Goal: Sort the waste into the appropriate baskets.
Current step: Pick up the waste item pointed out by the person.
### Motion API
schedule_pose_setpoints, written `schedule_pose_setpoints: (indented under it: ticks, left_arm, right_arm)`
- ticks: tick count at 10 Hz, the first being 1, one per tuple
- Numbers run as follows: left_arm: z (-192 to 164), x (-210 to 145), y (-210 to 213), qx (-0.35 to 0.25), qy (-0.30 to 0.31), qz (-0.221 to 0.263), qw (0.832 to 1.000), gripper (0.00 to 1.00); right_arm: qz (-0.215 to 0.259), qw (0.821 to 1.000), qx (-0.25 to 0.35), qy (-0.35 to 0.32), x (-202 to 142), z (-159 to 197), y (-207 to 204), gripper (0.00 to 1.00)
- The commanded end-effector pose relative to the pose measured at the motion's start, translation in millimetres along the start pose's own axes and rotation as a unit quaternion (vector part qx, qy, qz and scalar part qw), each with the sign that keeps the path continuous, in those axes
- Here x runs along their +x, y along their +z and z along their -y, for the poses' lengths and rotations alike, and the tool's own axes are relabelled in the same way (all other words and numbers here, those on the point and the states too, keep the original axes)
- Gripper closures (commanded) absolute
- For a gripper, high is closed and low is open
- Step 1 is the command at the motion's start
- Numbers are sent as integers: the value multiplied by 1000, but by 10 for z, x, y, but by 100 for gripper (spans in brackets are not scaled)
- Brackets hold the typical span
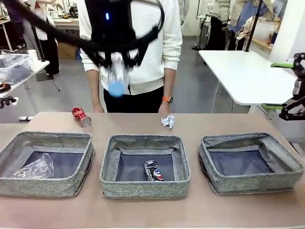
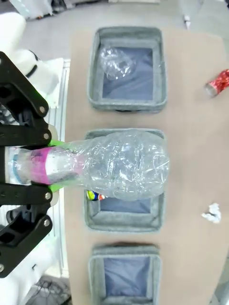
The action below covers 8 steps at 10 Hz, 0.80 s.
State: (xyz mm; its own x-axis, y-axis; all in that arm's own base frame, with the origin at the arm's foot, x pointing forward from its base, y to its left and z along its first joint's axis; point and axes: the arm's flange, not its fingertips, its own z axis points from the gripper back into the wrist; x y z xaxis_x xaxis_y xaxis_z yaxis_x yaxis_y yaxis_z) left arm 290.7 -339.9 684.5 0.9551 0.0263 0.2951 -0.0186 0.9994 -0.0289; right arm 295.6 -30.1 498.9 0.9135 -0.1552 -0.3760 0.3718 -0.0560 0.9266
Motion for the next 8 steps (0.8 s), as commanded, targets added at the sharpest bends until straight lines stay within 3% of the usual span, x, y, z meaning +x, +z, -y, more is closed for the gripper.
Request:
schedule_pose_setpoints:
  ticks: [1, 4, 5, 8]
  left_arm:
    - [66, 162, 246, -13, 24, 7, 1000, 77]
    - [47, 262, 417, -51, 23, -10, 998, 77]
    - [8, 283, 360, -27, 15, 6, 1000, 77]
    - [8, 283, 360, -27, 15, 6, 1000, 77]
  right_arm:
    - [-5, 1000, 10, 6, -22, 7, -16, 0]
    - [-5, 1000, 10, 6, -22, 7, -16, 0]
    - [-5, 1000, 10, 6, -22, 7, -16, 0]
    - [-5, 1000, 10, 6, -22, 7, -16, 0]
